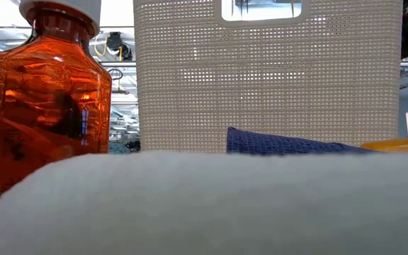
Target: Pick & place medical supplies in basket/bin
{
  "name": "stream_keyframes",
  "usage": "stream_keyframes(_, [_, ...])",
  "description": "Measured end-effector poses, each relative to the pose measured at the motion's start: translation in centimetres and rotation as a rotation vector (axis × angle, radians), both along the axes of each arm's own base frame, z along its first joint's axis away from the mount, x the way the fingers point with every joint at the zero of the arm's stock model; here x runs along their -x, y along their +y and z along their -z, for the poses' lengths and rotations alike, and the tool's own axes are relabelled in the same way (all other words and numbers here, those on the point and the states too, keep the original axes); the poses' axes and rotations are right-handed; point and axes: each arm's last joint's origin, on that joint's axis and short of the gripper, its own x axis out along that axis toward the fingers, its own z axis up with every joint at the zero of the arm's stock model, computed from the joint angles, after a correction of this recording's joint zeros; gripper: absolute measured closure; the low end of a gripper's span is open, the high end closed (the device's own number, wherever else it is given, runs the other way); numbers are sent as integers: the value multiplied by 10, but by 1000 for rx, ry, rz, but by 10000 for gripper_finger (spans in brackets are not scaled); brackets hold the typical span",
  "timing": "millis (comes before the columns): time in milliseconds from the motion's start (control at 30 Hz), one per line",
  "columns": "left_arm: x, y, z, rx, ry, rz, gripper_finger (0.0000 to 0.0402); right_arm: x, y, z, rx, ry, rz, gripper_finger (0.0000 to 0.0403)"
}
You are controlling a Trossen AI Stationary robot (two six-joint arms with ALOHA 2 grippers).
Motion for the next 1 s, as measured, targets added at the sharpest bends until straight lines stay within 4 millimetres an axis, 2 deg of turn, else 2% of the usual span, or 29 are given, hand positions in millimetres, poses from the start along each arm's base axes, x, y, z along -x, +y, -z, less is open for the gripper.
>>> stream_keyframes(133, [-3,0,0,22,9,-8,343,0,0,0,1,0,0,403])
stream_keyframes(233, [-2,0,-1,35,27,8,389,0,0,0,1,0,0,403])
stream_keyframes(400, [-1,1,-8,19,64,4,398,0,0,0,-2,1,0,403])
stream_keyframes(733, [-3,3,-62,-148,86,12,401,0,0,0,-3,2,0,403])
stream_keyframes(1000, [-5,-1,-103,-120,11,48,401,0,0,0,-2,2,0,403])
